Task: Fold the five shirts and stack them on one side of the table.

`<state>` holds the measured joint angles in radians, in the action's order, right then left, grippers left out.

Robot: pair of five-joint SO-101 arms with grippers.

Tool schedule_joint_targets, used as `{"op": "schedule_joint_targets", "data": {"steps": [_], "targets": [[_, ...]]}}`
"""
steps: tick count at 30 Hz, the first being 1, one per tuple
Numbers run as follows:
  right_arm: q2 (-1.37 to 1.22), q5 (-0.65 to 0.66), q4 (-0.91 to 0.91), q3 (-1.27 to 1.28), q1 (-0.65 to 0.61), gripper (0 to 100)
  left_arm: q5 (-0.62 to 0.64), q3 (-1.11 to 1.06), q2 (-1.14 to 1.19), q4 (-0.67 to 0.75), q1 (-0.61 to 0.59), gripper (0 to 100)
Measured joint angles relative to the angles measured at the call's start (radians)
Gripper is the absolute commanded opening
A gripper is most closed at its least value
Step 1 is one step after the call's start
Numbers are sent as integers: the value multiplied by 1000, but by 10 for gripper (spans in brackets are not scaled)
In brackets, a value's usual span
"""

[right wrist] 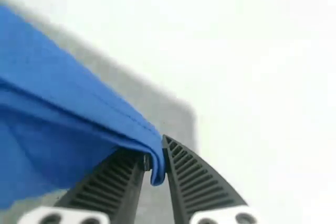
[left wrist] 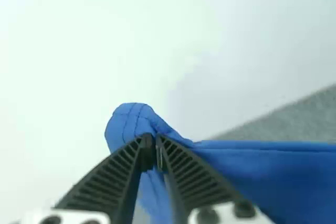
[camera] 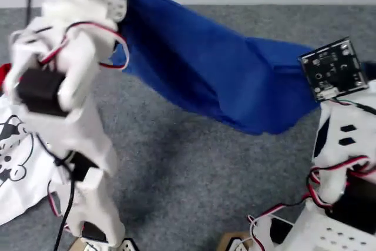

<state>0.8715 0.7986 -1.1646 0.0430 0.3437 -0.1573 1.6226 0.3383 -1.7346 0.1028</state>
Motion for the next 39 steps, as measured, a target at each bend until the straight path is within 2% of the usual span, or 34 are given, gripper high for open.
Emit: {"op": "schedule_joint_targets", "data": {"steps": [9, 16, 22, 27, 39], "targets": [[-37, 49, 305, -35, -9, 10, -54, -330, -307, 0, -3, 5], [-161, 54, 384, -255, -14, 10, -86, -574, -529, 0, -5, 5], [-279, 54, 384, -489, -14, 10, -115, -609, -621, 0, -8, 5], [-302, 55, 376, -578, -14, 10, -117, -611, -671, 0, -8, 5], [-170, 117, 97, -612, -12, 10, -124, -620, -804, 0, -17, 5]]}}
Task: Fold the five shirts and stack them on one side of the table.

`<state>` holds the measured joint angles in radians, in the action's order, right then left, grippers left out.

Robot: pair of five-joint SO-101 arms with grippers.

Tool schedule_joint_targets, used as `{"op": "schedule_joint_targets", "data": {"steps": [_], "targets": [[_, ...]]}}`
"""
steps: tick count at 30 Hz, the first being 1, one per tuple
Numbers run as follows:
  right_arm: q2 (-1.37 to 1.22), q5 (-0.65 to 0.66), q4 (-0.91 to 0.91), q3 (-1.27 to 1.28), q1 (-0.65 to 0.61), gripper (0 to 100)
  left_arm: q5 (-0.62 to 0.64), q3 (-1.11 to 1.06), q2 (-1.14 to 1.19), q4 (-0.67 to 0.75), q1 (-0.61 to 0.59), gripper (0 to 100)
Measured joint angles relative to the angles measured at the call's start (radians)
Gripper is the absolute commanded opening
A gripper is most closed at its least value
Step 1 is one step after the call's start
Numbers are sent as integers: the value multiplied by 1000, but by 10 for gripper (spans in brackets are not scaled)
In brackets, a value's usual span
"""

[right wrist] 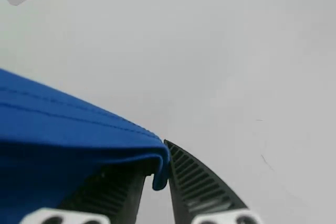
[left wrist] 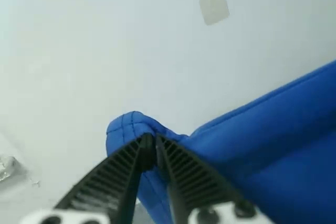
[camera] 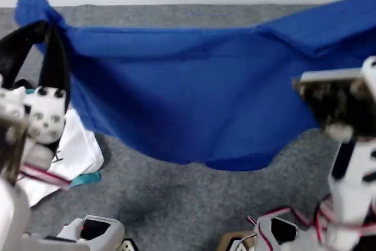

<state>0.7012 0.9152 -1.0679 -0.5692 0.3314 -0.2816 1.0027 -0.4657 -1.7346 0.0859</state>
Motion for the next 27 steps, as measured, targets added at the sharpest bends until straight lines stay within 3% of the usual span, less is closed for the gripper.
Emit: {"op": "schedule_joint_targets", "data": {"steps": [8, 17, 27], "targets": [[57, 0, -25, -2, 77, 10, 2, -23, -43, 0, -98, 5], [155, 0, -25, -2, 87, 10, 0, -41, -127, 0, -121, 5], [103, 0, -97, 9, 87, 10, 2, -459, -203, 0, -120, 5]]}}
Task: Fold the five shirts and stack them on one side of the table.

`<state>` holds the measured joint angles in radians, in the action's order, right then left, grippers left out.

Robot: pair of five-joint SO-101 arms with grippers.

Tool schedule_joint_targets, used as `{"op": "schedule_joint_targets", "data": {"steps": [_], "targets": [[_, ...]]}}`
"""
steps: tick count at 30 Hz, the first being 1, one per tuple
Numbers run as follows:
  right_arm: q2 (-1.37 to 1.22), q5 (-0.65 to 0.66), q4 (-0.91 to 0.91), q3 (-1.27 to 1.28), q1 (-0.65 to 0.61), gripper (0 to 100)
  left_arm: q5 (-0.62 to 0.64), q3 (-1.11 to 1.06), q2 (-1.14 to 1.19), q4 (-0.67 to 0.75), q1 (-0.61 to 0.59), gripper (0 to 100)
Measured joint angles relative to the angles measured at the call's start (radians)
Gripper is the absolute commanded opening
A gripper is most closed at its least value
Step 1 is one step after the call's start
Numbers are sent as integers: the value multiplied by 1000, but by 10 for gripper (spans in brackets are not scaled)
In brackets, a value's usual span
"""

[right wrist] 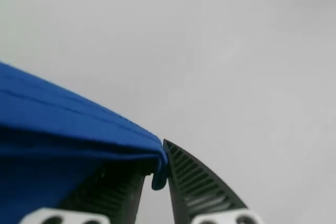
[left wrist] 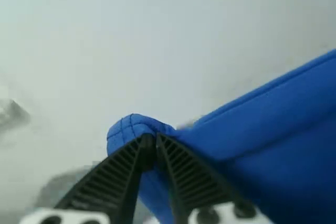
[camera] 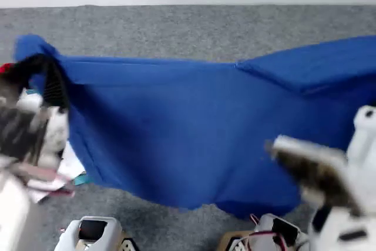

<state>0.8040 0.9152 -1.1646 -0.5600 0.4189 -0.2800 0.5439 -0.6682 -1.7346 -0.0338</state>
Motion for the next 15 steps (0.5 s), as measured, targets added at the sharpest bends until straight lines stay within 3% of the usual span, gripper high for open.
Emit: {"op": "schedule_joint_targets", "data": {"steps": [6, 11, 15], "targets": [[-135, 0, -81, 132, -78, 10, 2, -322, 3, 97, 2, 5], [-236, 0, -61, 282, -158, 10, -2, -620, 15, 384, 2, 5], [-293, -2, 66, 422, -190, 10, -2, -870, 18, 657, 2, 5]]}}
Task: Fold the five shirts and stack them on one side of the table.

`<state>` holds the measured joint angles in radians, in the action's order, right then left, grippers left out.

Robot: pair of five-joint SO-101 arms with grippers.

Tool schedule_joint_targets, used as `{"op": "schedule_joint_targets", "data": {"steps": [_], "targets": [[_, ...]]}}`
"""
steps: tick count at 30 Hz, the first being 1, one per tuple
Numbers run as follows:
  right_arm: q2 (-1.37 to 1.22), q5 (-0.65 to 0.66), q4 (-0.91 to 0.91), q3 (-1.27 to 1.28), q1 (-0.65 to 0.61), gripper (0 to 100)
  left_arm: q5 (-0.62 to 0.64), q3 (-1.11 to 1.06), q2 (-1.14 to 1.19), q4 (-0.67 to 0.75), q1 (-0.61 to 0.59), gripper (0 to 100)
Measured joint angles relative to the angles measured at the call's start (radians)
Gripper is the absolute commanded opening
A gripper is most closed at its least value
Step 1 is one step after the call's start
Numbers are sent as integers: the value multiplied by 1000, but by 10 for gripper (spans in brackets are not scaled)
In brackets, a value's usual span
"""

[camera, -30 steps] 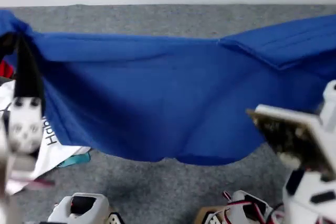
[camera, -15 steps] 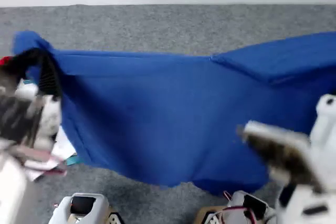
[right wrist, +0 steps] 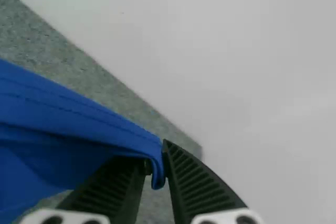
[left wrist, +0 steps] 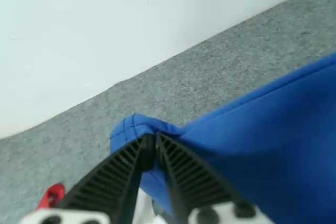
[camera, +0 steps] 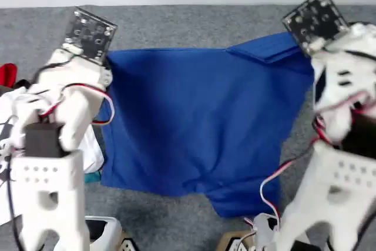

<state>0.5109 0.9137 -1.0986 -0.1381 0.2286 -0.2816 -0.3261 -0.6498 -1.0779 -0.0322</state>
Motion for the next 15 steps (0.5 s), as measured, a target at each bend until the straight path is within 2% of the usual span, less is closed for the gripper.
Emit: {"op": "schedule_joint_targets", "data": {"steps": [3, 7, 10, 15], "targets": [[-41, -2, 146, 109, -14, 10, 0, -124, 41, 170, 0, 5], [-103, -2, 354, 226, -35, 10, 0, -135, 187, 324, 0, 5], [-163, -2, 499, 267, -52, 10, 0, -77, 338, 396, 0, 5], [-285, -2, 721, 272, -83, 10, 0, 152, 608, 420, 0, 5]]}}
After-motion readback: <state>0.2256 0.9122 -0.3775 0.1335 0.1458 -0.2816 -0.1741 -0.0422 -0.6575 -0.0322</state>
